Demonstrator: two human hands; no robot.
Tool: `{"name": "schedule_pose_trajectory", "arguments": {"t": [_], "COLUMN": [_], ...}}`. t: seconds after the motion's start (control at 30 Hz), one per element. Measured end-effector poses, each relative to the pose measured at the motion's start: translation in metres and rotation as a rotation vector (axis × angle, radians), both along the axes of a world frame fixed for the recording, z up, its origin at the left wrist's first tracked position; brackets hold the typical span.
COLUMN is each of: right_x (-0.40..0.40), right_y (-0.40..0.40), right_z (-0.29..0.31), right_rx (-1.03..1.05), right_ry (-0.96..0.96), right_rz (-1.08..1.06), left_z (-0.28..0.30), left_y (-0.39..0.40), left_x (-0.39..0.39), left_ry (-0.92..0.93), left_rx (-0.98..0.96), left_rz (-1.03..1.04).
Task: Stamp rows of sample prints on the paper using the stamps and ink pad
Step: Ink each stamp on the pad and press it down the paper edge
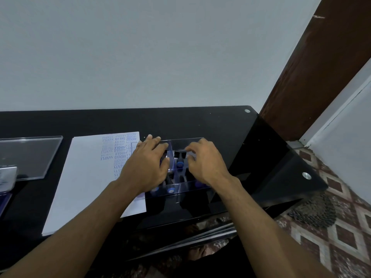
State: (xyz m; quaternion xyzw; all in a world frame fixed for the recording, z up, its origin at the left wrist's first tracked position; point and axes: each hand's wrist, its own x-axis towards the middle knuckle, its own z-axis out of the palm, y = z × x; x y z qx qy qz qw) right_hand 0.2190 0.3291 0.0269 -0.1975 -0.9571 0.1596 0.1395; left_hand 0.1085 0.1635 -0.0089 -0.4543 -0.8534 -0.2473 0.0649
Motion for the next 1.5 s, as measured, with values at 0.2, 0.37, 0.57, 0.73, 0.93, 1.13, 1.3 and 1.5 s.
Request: {"name": "schedule_pose_trajectory", "arguments": {"t": [0.2,0.37,0.57,0.73,0.93,1.13,1.3,1.5], "right_x": [-0.022,-0.036,-0.042,-0.038,-0.029,-0.022,-0.017,-0.014], "right_y": [0.006,0.009,0.008,0.011,0.015,0.006,-0.001,-0.011], "right_z": [0.007,0.004,-0.002,-0.008,-0.015,-0.015,-0.015,-0.013], "right_rx": [0.015,-0.098,-0.140,-0.219,-0.155,-0.086,-0.068,-0.062], "right_ry": [-0.276,-0.476,-0.467,-0.292,0.026,0.181,0.211,0.277], "right_rz": [0.150,0.214,0.194,0.116,0.023,-0.057,-0.061,-0.043], "left_z": [-0.004,-0.009,-0.010,-0.009,-0.010,-0.010,-0.010,-0.005], "left_y": [0.001,0.001,0.002,0.001,0.002,0.002,0.002,-0.002], "left_x": [-0.023,-0.025,-0.024,-0.024,-0.025,-0.025,-0.024,-0.023], "left_ry": [-0.003,0.010,0.022,0.037,0.037,0.034,0.028,-0.045], "left_rx": [-0.085,-0.122,-0.133,-0.138,-0.150,-0.155,-0.159,-0.031], "left_rz": [0.014,0.024,0.025,0.026,0.026,0.028,0.029,0.029]}}
